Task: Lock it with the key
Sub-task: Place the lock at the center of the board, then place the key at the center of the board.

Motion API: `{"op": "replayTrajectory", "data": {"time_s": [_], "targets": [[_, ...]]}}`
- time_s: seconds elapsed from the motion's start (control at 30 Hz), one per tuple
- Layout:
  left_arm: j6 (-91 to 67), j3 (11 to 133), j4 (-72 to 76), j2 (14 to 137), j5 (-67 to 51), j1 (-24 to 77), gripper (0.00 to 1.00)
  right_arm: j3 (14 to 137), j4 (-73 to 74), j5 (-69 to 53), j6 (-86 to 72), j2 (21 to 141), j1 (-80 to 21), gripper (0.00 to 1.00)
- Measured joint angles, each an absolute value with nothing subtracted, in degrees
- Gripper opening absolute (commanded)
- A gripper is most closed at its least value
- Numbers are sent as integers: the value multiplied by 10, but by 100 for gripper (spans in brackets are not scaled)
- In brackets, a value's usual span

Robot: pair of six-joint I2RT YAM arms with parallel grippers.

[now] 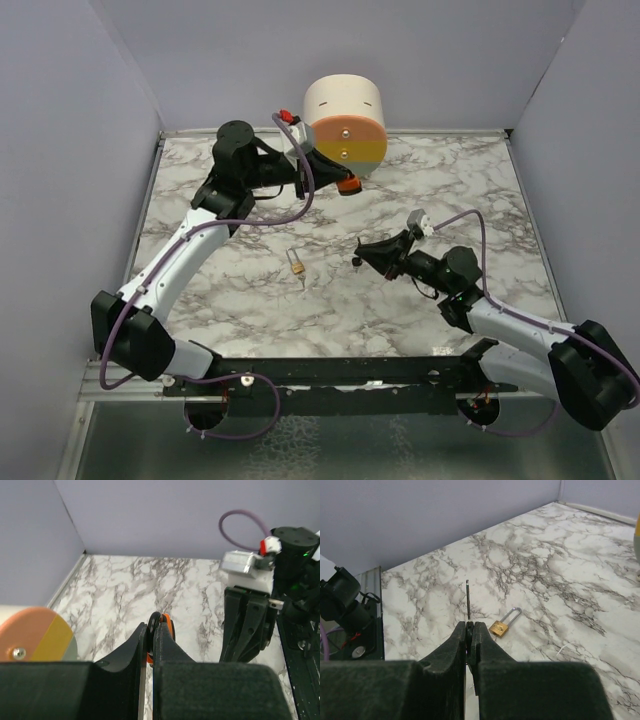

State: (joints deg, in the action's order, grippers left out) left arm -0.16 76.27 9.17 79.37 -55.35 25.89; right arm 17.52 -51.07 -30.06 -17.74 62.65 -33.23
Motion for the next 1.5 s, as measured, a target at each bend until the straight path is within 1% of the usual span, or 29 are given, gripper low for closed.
{"op": "replayTrajectory", "data": {"time_s": [0.17, 0.3, 0.47, 0.6, 0.87, 1.13, 1.2, 1.3, 1.4, 1.5], "targets": [[19, 730, 56, 825, -503, 256, 0, 176, -474, -217, -177, 614, -333, 2], [23, 722, 14, 916, -481, 244, 0, 178, -448, -162, -178, 620, -333, 2], [18, 704, -17, 1024, -470, 233, 0, 195, -422, -121, -178, 655, -333, 2], [15, 704, -32, 1073, -469, 234, 0, 211, -413, -110, -179, 692, -333, 2], [14, 710, -45, 1122, -474, 234, 0, 261, -401, -110, -195, 802, -333, 2], [10, 717, -41, 1140, -497, 232, 0, 294, -400, -112, -213, 891, -333, 2], [8, 719, -38, 1145, -502, 229, 3, 307, -398, -112, -214, 910, -333, 2], [6, 726, -35, 1155, -507, 226, 12, 321, -398, -110, -214, 931, -333, 2], [6, 733, -31, 1166, -507, 221, 18, 333, -398, -109, -214, 955, -333, 2], [8, 742, -30, 1182, -507, 216, 28, 345, -394, -107, -214, 978, -333, 2]]}}
